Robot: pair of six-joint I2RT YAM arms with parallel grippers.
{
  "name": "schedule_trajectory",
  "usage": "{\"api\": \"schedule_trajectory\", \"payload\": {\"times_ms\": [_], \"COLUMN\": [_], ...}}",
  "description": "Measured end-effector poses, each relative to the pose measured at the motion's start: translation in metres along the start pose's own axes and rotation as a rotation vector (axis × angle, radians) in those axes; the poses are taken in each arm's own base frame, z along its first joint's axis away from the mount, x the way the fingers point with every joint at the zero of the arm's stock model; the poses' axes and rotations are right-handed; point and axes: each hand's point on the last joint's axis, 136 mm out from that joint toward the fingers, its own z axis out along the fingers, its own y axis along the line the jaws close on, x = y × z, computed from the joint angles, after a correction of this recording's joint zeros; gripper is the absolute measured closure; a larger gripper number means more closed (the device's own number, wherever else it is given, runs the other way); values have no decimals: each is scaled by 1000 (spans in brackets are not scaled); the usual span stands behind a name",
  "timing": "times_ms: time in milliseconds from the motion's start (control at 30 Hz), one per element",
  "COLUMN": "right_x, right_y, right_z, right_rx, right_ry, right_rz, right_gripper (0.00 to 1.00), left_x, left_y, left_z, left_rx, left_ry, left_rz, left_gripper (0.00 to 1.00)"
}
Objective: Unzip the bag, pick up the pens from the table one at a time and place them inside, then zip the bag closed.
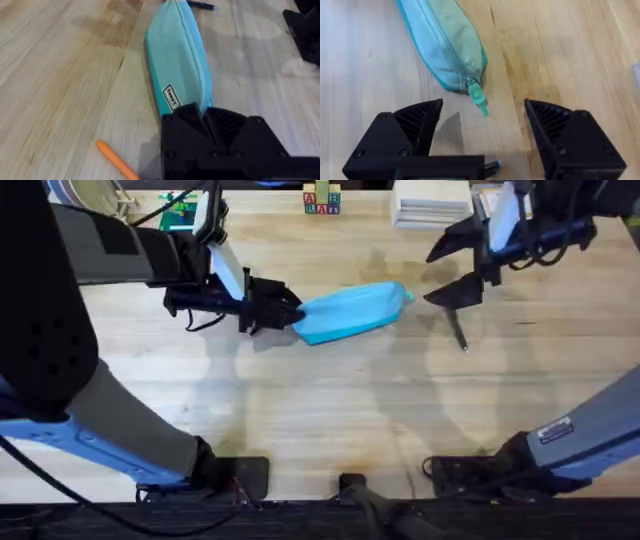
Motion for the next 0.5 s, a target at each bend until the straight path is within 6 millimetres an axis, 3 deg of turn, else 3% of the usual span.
{"api": "schedule_trajectory", "payload": {"times_ms": [500], "right_x": [9], "right_y": [1], "right_z": [25], "right_rx": [-60], "right_ry": [-9], "right_rz": [-5], "right_gripper": [6], "left_x": [0], "left_y": [0], "left_z": [0], "left_rx": [0], "left_ry": [0], "left_rz": [0], "left_gripper": [959]}}
